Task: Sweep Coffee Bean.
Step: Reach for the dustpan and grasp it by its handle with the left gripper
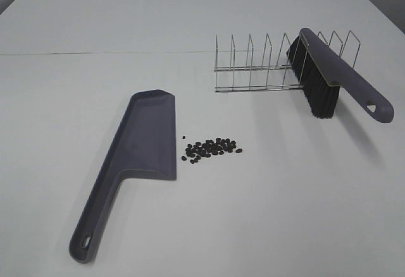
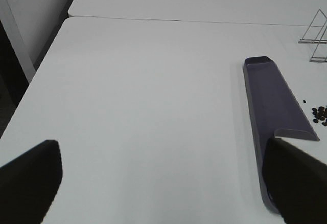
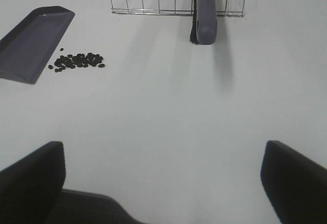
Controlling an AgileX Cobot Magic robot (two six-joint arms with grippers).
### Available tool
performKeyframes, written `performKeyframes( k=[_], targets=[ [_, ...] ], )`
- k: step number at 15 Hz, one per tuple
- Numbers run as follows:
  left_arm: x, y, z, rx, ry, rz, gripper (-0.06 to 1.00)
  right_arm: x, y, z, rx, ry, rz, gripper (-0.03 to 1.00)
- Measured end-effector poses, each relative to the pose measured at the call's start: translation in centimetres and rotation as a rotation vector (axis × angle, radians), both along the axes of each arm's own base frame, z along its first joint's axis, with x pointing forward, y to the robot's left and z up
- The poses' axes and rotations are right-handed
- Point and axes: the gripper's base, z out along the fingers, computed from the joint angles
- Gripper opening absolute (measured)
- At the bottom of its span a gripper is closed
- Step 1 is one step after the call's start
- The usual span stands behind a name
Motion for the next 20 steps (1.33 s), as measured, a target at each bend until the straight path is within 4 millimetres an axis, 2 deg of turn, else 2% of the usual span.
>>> performKeyframes(
  k=[20],
  targets=[
    [0.0, 0.0, 0.0, 0.004, 0.0, -0.002, 0.99, 0.0, 0.0, 0.0, 0.0, 0.0, 0.0, 0.94]
  ],
)
